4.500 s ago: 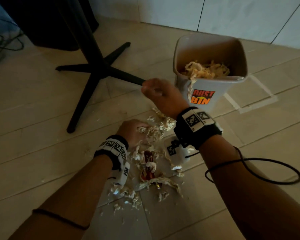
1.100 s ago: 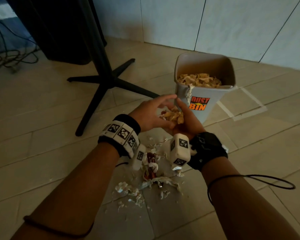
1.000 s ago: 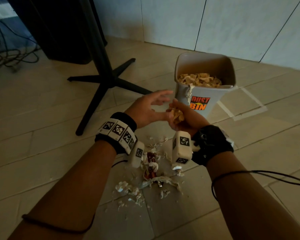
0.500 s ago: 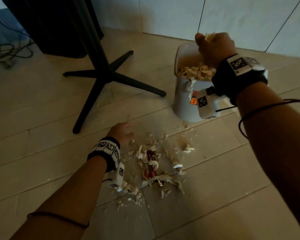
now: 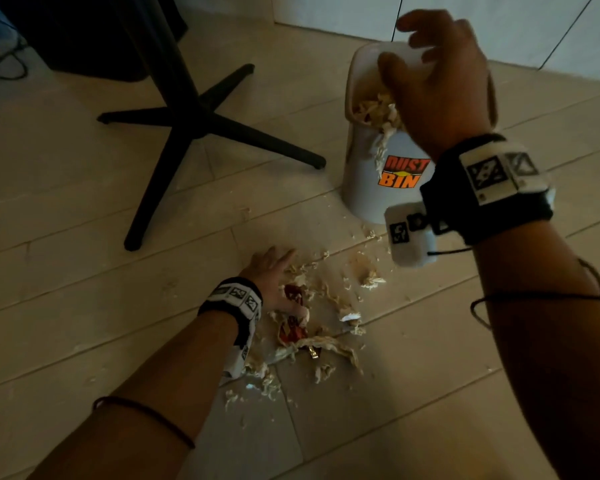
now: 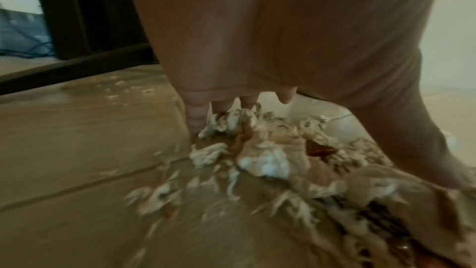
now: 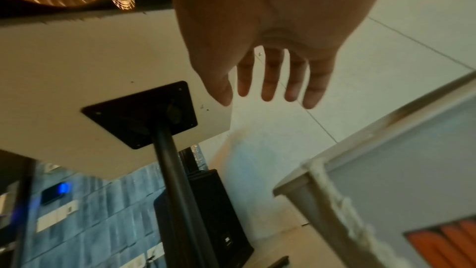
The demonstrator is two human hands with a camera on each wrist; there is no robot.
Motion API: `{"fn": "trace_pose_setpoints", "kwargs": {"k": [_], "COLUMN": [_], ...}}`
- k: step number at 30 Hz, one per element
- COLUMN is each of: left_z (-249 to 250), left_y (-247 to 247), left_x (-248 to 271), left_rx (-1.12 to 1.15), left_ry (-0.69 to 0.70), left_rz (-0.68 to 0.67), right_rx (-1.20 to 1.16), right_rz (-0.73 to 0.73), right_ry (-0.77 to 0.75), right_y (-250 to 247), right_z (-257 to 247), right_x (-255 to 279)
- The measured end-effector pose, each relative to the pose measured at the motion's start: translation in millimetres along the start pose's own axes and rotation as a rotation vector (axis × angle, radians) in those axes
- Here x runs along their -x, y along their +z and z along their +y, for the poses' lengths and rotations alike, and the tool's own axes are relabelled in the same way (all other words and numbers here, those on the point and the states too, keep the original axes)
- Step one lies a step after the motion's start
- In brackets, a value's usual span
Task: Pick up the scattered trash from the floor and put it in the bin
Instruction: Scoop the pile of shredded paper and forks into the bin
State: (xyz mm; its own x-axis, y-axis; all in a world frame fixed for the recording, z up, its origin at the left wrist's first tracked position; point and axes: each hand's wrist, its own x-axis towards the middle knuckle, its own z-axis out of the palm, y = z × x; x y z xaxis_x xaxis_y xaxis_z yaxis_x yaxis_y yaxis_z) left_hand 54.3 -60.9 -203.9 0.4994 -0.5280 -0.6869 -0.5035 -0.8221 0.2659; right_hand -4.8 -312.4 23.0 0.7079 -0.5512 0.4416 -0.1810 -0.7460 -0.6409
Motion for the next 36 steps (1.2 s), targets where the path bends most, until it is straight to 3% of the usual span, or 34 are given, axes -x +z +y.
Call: {"fn": "trace_pose_setpoints", "kwargs": {"k": [2, 5, 7, 11, 13, 17, 20, 23, 29, 33, 36], "left_z": [15.0, 27.2, 28.1, 20.1, 15.3, 6.9, -2.4, -7.1, 17.8, 45.7, 69.6], "left_y": [1.4, 8.7, 14.5, 32.8, 41.8, 46.7, 36.5, 12.5, -43.3, -56.7, -49.2], "left_x": [-1.5, -0.3, 4.9, 21.2, 28.8, 41.6, 50.3, 59.0, 79.8, 86.2, 84.9], "left_rx": [-0.096, -0.155, -0.162, -0.064, -0.020, 0.030, 0.087, 0.274, 0.567, 0.651, 0.636], "left_ry": [0.034, 0.033, 0.040, 0.115, 0.130, 0.032, -0.055, -0.081, 0.092, 0.205, 0.194], "left_rz": [-0.059, -0.101, -0.028, 0.250, 0.339, 0.360, 0.403, 0.528, 0.866, 0.858, 0.802], "right_rx": [-0.108, -0.214, -0.206, -0.248, -0.255, -0.255, -0.300, -0.342, -0.593, -1.003, -1.218], "right_rz": [0.067, 0.029, -0.024, -0.144, -0.237, -0.461, -0.602, -0.700, -0.794, -0.767, -0.682], "right_ry": [-0.103, -0.160, -0.144, -0.072, 0.008, 0.231, 0.381, 0.536, 0.834, 0.981, 1.026], "right_y": [6.5, 19.6, 29.8, 49.1, 57.5, 73.1, 82.5, 89.3, 97.4, 103.2, 98.6], "right_z": [-11.7, -17.7, -16.2, -7.3, -0.8, 14.1, 23.1, 26.3, 1.1, -14.8, -19.3], "right_x": [18.8, 41.2, 53.6, 82.5, 97.4, 129.7, 151.6, 166.6, 180.8, 175.7, 167.0]}}
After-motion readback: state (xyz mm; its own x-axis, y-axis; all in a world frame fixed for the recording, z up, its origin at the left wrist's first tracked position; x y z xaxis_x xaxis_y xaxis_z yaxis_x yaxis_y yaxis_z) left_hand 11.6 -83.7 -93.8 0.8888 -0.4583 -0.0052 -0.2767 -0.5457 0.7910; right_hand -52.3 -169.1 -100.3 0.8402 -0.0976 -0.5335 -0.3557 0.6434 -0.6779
